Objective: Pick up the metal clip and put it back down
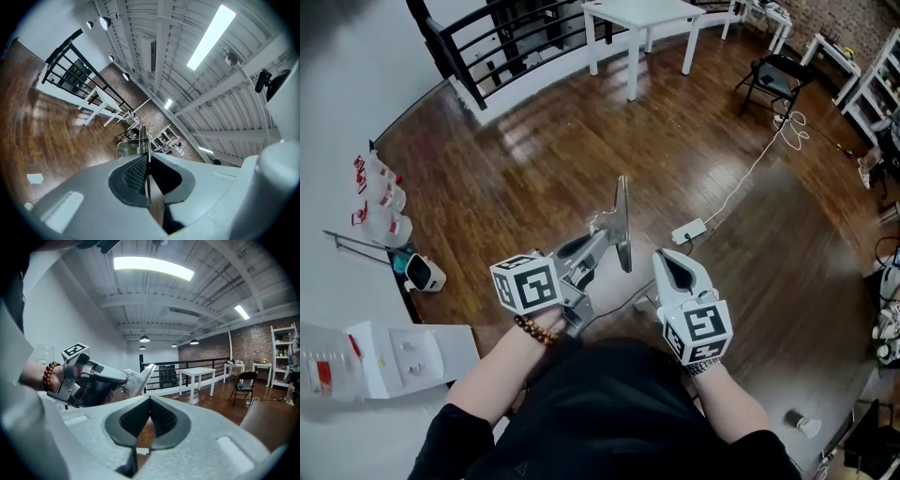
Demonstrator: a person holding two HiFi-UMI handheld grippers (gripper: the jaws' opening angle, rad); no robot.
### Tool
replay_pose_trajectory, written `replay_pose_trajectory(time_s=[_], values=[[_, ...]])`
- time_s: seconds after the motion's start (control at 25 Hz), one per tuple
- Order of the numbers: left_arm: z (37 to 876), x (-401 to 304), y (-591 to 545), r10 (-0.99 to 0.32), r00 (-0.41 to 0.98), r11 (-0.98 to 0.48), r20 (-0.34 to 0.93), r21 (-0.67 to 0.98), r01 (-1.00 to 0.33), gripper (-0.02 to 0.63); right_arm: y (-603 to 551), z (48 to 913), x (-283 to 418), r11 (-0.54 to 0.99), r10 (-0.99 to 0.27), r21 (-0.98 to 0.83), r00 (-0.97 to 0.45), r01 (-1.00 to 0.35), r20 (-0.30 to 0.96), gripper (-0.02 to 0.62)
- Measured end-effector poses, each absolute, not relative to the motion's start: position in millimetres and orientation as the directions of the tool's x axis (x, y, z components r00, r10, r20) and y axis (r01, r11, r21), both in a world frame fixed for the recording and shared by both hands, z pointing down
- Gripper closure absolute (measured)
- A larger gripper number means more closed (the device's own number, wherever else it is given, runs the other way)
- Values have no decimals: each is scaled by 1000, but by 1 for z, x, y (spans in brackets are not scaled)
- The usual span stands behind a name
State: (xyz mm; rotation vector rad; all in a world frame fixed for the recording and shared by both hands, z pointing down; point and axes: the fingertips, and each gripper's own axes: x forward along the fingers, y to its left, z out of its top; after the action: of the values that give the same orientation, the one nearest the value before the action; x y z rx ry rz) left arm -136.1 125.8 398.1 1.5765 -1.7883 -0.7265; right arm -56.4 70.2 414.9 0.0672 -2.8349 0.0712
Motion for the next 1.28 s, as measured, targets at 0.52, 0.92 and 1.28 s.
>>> replay_pose_trajectory(time_s=[0.52, 0.92, 1.28], values=[[383, -339, 165, -997, 34, 32, 72, 758, -651, 584, 115, 393, -257, 987, -150, -7, -943, -159, 297, 603], [396, -427, 149, -998, 10, 41, 62, 774, -632, 584, 97, 406, -345, 989, -136, -7, -941, -145, 311, 603], [396, -513, 59, -995, 5, 74, 102, 748, -660, 584, 8, 409, -437, 990, -112, -53, -957, -131, 267, 603]])
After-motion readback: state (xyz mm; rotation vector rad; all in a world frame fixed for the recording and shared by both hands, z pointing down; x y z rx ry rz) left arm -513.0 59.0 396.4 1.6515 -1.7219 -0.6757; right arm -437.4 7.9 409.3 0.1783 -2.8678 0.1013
